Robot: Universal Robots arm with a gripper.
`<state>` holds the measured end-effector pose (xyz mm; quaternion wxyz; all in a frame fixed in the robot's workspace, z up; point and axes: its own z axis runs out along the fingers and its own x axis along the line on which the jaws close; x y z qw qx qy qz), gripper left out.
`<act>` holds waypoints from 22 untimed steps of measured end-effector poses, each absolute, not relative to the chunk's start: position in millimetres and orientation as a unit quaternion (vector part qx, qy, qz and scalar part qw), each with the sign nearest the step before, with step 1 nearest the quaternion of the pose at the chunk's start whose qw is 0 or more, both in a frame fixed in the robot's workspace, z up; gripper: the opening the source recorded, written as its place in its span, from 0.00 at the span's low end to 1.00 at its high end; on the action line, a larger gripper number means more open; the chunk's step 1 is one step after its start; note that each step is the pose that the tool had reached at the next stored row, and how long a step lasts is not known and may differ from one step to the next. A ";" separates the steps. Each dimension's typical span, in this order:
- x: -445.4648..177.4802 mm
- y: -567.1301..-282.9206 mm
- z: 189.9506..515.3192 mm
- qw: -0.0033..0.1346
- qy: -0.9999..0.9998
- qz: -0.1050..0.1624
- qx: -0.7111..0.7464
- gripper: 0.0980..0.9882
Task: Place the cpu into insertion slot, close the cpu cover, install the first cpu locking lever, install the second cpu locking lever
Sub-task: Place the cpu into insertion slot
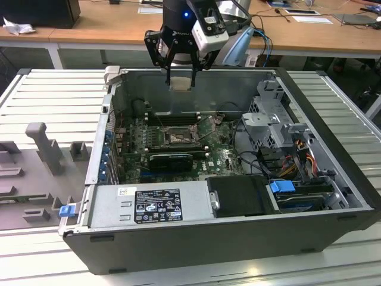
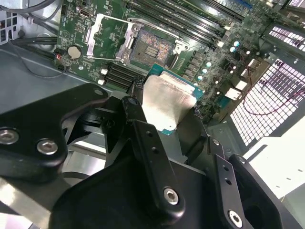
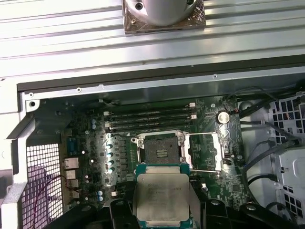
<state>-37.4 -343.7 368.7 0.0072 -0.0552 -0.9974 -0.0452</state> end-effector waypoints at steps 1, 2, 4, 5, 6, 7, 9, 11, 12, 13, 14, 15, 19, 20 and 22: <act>-37.4 -343.7 368.7 0.007 -0.997 -0.045 -0.057 0.48; -37.4 -343.7 368.7 0.007 -0.997 -0.045 -0.057 0.48; -37.4 -343.7 368.7 0.007 -0.997 -0.045 -0.060 0.48; -37.4 -343.7 368.6 0.007 -0.997 -0.045 -0.061 0.48; -37.4 -343.7 368.6 0.007 -0.997 -0.045 -0.062 0.48; -37.4 -343.7 368.6 0.007 -0.997 -0.045 -0.063 0.48; -37.4 -343.7 368.6 0.007 -0.997 -0.045 -0.064 0.48; -37.4 -343.7 368.7 0.007 -0.997 -0.045 -0.066 0.48; -37.4 -343.7 368.6 0.007 -0.997 -0.045 -0.066 0.48; -37.4 -343.7 368.6 0.007 -0.997 -0.045 -0.067 0.48; -37.4 -343.7 368.6 0.007 -0.997 -0.045 -0.068 0.48; -37.4 -343.7 368.6 0.007 -0.997 -0.045 -0.069 0.48; -37.4 -343.7 368.6 0.006 -0.996 -0.045 -0.073 0.48; -37.4 -343.7 368.6 0.006 -0.996 -0.045 -0.073 0.48; -37.4 -343.7 368.6 0.006 -0.996 -0.045 -0.076 0.48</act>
